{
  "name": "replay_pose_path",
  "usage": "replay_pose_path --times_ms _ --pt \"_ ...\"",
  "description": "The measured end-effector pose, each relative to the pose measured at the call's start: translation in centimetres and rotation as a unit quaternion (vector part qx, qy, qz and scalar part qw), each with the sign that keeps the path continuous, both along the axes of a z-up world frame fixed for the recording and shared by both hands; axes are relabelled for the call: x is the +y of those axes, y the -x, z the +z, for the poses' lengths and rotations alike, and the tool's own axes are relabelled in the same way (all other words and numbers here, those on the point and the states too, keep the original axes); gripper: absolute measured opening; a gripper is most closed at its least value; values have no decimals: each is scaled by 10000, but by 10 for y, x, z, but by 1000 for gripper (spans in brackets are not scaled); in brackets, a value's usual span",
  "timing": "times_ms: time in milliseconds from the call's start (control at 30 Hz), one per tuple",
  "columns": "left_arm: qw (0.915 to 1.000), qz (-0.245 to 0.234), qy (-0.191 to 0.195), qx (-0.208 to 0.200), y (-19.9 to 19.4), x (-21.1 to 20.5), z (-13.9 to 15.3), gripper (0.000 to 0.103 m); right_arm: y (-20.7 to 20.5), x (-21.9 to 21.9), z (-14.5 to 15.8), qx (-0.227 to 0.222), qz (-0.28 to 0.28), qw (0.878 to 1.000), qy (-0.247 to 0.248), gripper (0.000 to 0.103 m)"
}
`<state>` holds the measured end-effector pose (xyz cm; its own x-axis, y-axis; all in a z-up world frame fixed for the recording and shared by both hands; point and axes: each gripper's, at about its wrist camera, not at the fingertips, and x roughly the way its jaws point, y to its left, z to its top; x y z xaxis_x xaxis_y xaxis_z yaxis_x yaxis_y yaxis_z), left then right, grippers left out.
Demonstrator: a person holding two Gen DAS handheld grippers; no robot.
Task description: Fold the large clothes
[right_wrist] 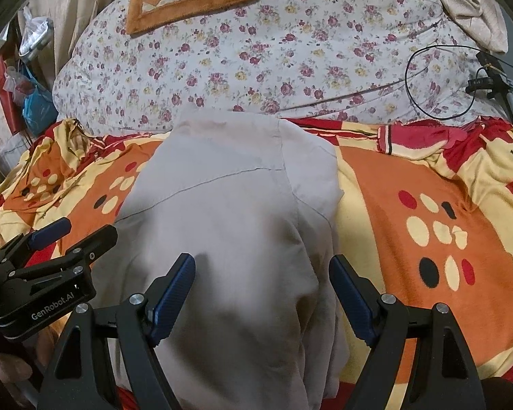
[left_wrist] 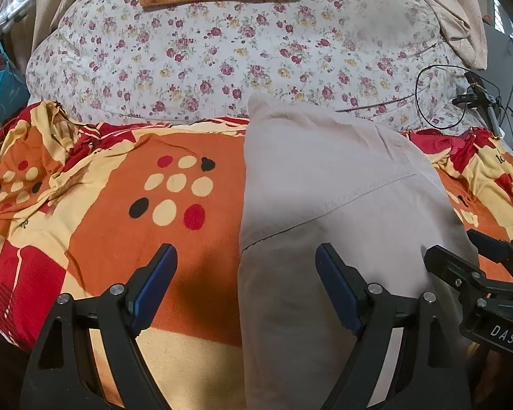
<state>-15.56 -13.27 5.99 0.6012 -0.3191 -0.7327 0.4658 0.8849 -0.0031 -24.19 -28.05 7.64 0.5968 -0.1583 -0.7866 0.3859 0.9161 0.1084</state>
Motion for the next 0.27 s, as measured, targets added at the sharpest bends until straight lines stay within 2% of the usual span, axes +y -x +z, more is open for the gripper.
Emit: replay_pose_path --times_ms 267 --pt "10000 -9 81 25 -2 3 2 83 -1 1 -1 18 42 10000 -8 82"
